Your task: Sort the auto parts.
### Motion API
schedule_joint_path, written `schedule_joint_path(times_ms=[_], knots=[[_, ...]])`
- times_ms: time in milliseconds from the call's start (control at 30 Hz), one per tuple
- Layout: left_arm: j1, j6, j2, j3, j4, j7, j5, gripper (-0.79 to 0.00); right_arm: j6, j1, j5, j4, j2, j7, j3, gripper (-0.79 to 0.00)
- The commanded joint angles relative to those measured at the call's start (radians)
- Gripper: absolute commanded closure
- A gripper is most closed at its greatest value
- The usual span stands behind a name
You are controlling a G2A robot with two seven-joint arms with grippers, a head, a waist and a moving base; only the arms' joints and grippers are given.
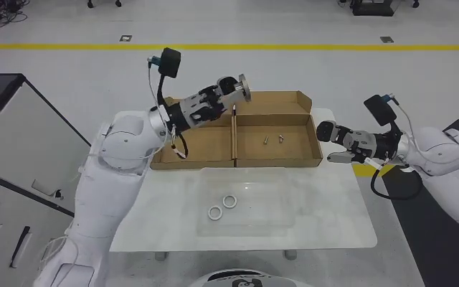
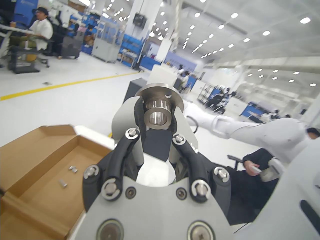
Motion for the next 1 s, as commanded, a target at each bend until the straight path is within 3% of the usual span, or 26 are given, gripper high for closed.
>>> schedule_joint_path(times_ms=[0, 267, 467, 667, 967], knots=[[0.005, 0.037, 0.006, -0.003, -0.007, -0.042, 0.057, 0.0, 0.0, 0.0, 0.0, 0.0, 0.0, 0.0, 0.0, -0.785], [0.007, 0.136, 0.018, 0.017, -0.008, -0.153, 0.188, 0.0, 0.0, 0.0, 0.0, 0.0, 0.0, 0.0, 0.0, -0.785], [-0.071, 0.164, 0.02, 0.077, 0.057, -0.256, 0.298, 0.0, 0.0, 0.0, 0.0, 0.0, 0.0, 0.0, 0.0, -0.785], [-0.211, 0.161, 0.008, 0.171, 0.192, -0.335, 0.373, 0.0, 0.0, 0.0, 0.0, 0.0, 0.0, 0.0, 0.0, -0.785], [-0.4, 0.121, -0.034, 0.362, 0.495, -0.383, 0.495, 0.0, 0.0, 0.0, 0.0, 0.0, 0.0, 0.0, 0.0, -0.785]])
